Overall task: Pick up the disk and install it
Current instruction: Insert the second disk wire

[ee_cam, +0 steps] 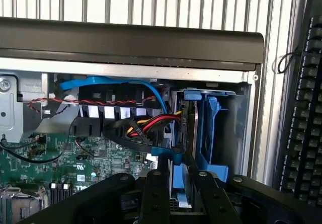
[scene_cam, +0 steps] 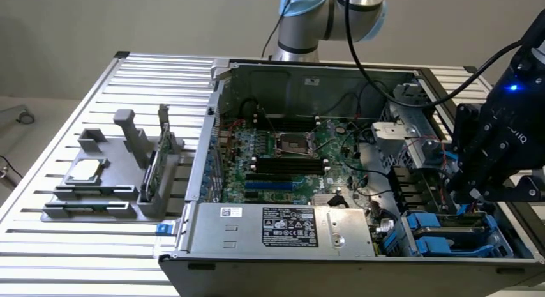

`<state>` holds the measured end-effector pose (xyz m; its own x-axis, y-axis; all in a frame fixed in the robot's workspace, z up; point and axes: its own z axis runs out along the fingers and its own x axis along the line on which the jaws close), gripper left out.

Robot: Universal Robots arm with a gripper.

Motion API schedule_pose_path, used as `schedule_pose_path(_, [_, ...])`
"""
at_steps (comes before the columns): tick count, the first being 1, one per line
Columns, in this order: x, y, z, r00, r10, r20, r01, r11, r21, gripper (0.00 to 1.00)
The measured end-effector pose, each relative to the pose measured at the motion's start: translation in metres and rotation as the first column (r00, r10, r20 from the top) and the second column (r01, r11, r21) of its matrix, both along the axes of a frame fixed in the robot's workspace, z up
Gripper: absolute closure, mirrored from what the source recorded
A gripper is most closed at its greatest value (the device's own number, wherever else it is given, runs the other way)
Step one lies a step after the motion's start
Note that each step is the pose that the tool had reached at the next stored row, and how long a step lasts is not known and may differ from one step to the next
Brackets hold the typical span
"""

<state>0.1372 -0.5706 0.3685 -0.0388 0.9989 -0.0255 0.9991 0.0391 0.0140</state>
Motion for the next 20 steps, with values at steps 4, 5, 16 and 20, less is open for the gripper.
schedule_pose_path(4, [0.001,0.0001,-0.0014,1.0,-0.002,0.0,0.002,1.0,0.0008,0.76])
schedule_pose_path(5, [0.001,0.0001,-0.0019,1.0,-0.003,0.0,0.003,1.0,0.0012,0.82])
schedule_pose_path(16, [0.001,0.0001,-0.0179,1.0,-0.006,0.0,0.006,1.0,0.0023,0.84])
schedule_pose_path(20, [0.001,-0.0001,-0.0214,1.0,-0.007,0.0,0.007,1.0,0.0023,0.84])
